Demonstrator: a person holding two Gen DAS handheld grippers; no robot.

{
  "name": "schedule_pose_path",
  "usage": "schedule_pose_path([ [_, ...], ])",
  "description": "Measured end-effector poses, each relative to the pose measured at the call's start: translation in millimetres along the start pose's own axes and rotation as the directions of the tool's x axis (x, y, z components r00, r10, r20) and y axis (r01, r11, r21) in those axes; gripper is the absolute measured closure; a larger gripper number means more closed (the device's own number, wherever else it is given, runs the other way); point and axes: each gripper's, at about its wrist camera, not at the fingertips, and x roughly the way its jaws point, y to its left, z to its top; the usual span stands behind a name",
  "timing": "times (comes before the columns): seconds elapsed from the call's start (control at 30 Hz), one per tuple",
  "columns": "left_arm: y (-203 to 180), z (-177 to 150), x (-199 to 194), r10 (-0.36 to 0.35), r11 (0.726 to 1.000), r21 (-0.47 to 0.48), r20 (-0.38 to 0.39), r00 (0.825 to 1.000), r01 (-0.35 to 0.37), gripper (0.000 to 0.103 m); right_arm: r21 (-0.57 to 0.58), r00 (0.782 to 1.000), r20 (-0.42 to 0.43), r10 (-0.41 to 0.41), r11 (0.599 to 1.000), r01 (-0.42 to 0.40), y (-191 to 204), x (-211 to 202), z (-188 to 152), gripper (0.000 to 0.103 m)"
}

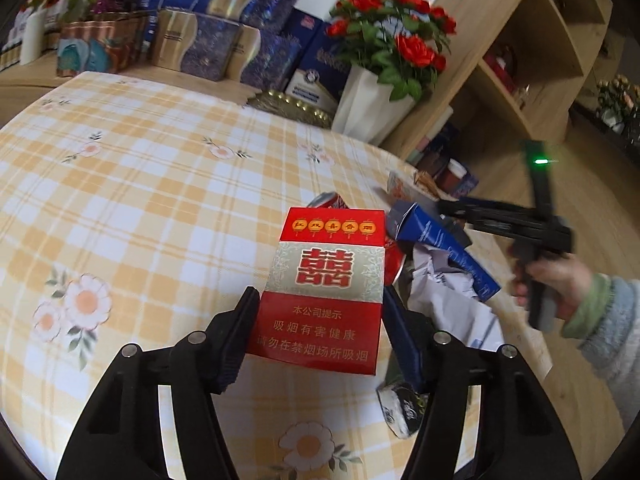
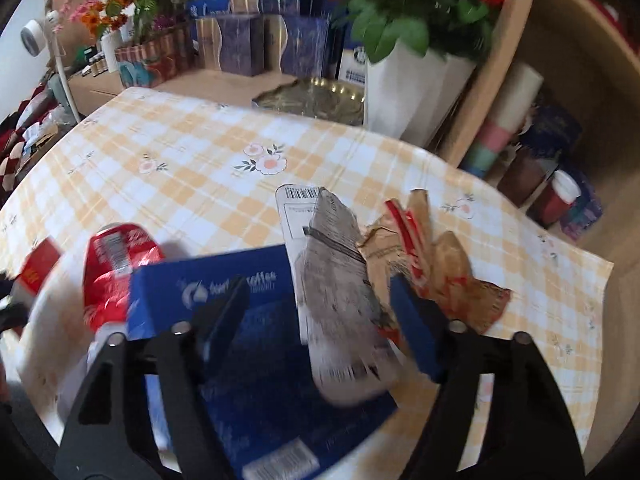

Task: Collect trash
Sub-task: 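Lift the red box with the left tool while the right tool grasps the paper wrapper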

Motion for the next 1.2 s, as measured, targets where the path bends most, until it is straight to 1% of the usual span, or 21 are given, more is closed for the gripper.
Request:
schedule_pose_path([
  [0.07, 2, -2, -10, -0.005, 1.000, -0.012, 0.023, 1.000, 0.006, 0.043, 0.059, 0.999, -0.039, 0.016, 0.998, -0.014, -6, 17, 7, 0.039],
  [0.13, 3, -4, -17, -0.007, 1.000, -0.012, 0.042, 0.999, 0.007, 0.043, 0.099, 0.998, -0.059, 0.023, 0.995, -0.017, -11, 28, 11, 0.040],
  [0.2, 3, -6, -21, -0.001, 1.000, -0.009, 0.050, 0.999, 0.001, 0.044, 0.118, 0.996, -0.082, 0.021, 0.993, -0.011, -14, 37, 13, 0.042],
  [0.23, 3, -6, -24, -0.002, 1.000, -0.009, 0.054, 0.999, 0.002, 0.044, 0.129, 0.995, -0.099, 0.020, 0.992, -0.008, -16, 42, 14, 0.048],
  [0.27, 3, -7, -25, -0.004, 1.000, -0.012, 0.057, 0.998, 0.005, 0.044, 0.146, 0.992, -0.128, 0.019, 0.989, 0.000, -18, 48, 14, 0.050],
  [0.3, 4, -7, -26, -0.009, 1.000, -0.015, 0.059, 0.998, 0.009, 0.044, 0.166, 0.991, -0.128, 0.025, 0.986, -0.003, -21, 49, 15, 0.052],
  [0.33, 4, -7, -27, -0.014, 1.000, -0.018, 0.062, 0.998, 0.015, 0.044, 0.188, 0.991, -0.129, 0.040, 0.982, -0.015, -24, 50, 15, 0.061],
  [0.37, 5, -8, -28, -0.017, 1.000, -0.020, 0.063, 0.998, 0.019, 0.044, 0.203, 0.990, -0.128, 0.064, 0.979, -0.037, -25, 50, 15, 0.067],
  [0.4, 5, -9, -29, -0.018, 1.000, -0.022, 0.064, 0.998, 0.020, 0.044, 0.197, 0.990, -0.123, 0.066, 0.980, -0.040, -24, 48, 16, 0.071],
  [0.43, 4, -9, -30, -0.021, 1.000, -0.022, 0.064, 0.998, 0.022, 0.044, 0.175, 0.994, -0.101, 0.049, 0.984, -0.031, -22, 42, 16, 0.076],
  [0.47, 4, -10, -30, -0.024, 0.999, -0.021, 0.063, 0.998, 0.025, 0.044, 0.161, 0.996, -0.075, 0.040, 0.987, -0.027, -20, 36, 17, 0.079],
  [0.53, 4, -12, -28, -0.026, 0.999, -0.019, 0.058, 0.998, 0.027, 0.045, 0.171, 0.998, -0.030, 0.054, 0.984, -0.048, -23, 25, 18, 0.087],
  [0.57, 4, -12, -28, -0.024, 0.999, -0.019, 0.056, 0.998, 0.026, 0.045, 0.173, 0.999, 0.003, 0.047, 0.984, -0.046, -25, 17, 18, 0.089],
  [0.67, 2, -14, -27, -0.027, 0.999, -0.026, 0.055, 0.998, 0.028, 0.045, 0.168, 0.995, 0.093, 0.029, 0.985, -0.045, -29, -8, 17, 0.090],
  [0.73, 0, -14, -29, -0.036, 0.999, -0.026, 0.058, 0.998, 0.037, 0.045, 0.179, 0.989, 0.140, 0.039, 0.982, -0.064, -33, -24, 14, 0.090],
  [0.93, -16, -13, -36, -0.049, 0.999, 0.003, 0.065, 0.997, 0.049, 0.045, 0.223, 0.969, 0.238, 0.068, 0.967, -0.123, -43, -66, -3, 0.091],
  [1.03, -24, -14, -40, -0.054, 0.998, 0.018, 0.064, 0.996, 0.053, 0.045, 0.239, 0.952, 0.295, 0.082, 0.958, -0.157, -45, -92, -19, 0.091],
  [1.2, -37, -18, -42, -0.060, 0.998, 0.038, 0.054, 0.997, 0.058, 0.045, 0.253, 0.930, 0.354, 0.097, 0.947, -0.195, -49, -125, -45, 0.091],
])
